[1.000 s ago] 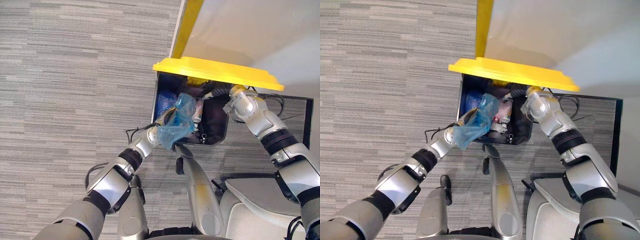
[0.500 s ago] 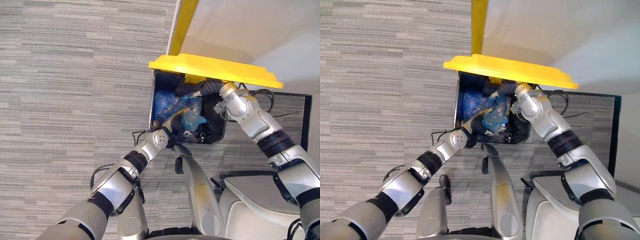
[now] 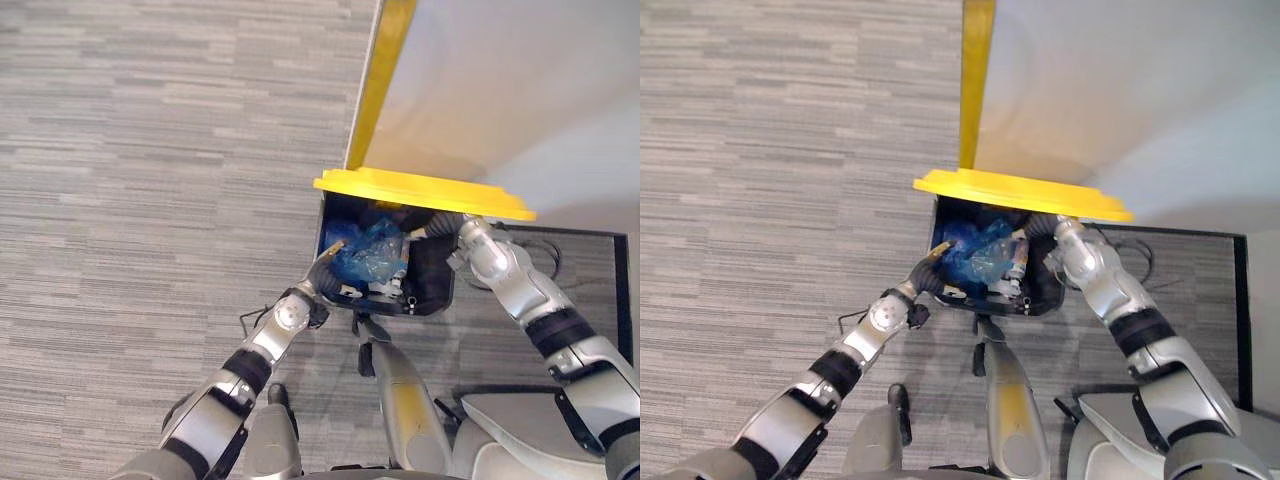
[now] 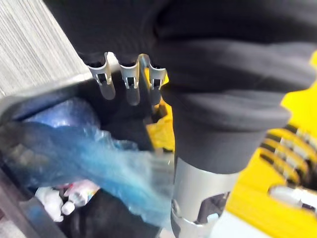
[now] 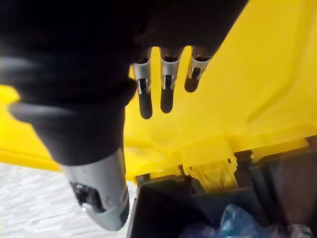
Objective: Gather rubbish on tea table into small bin, then transfer packed bag to large trash can.
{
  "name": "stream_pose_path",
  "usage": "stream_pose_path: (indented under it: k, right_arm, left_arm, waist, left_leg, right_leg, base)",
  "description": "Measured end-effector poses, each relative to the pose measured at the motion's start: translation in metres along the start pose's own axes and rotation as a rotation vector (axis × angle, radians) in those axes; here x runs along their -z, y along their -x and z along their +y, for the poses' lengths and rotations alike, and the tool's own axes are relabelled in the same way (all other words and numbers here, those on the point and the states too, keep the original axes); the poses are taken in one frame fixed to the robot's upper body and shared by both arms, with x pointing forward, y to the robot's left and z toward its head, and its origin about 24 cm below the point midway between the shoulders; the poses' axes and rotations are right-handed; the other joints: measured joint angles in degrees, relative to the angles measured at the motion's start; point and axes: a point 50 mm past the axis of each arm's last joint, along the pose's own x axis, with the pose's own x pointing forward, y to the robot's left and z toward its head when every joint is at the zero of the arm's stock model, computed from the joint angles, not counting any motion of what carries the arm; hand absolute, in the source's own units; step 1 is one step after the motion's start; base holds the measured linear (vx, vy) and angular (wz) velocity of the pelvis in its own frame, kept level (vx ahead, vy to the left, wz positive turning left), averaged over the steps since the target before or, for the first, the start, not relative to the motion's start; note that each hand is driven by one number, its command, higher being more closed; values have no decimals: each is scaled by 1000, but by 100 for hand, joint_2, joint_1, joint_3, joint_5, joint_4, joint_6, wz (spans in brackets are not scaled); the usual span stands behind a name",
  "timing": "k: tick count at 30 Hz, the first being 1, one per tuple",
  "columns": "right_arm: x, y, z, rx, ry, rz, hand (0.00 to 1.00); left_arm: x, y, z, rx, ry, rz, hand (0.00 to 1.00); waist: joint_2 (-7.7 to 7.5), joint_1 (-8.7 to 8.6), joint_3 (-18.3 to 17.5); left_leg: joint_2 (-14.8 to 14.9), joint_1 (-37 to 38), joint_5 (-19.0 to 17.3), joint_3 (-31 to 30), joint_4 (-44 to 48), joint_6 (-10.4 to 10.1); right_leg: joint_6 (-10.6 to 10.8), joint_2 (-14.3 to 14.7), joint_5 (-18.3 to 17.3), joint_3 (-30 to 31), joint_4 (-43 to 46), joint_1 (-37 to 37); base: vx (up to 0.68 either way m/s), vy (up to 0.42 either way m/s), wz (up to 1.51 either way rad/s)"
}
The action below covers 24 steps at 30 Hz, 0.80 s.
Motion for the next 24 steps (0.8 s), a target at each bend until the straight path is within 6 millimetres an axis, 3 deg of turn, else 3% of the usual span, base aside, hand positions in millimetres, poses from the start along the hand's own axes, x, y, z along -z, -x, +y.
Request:
stream_pose_path:
  k: [5,9,19,24]
  right_arm:
    - [25,38,31,-78,-60,97,0]
    - [38,71,69,-166,-163,190,0]
    - [33,92,110,-210,-324,264,0]
    - [35,109,137,-254,-395,341,0]
  left_arm:
    - [33,41,13,-84,87,55,0]
    - [79,90,13,-125,151,222,0]
    - [152,161,26,-275,262,583,0]
    - [170,188,20,-297,272,703,0]
  waist:
    - [125,132,-320]
    - [141,260,-699]
    - [83,257,-953]
    - [-151,263,-1162]
  left_leg:
    - [30,209,47,-128,-46,16]
    - [-6,333,88,-257,-184,79]
    - [-25,825,311,-440,-483,-7]
    - [-64,1022,299,-421,-491,10]
  right_leg:
    - [1,-36,0,-156,-104,342]
    - [17,-95,-8,-234,-168,505]
    - [233,-220,-194,-386,25,874]
    - [254,-240,-214,-345,42,1035]
  base:
    - [3,7,17]
    - [-21,-9,16]
    - [-18,-22,12]
    - [-58,-3,-1]
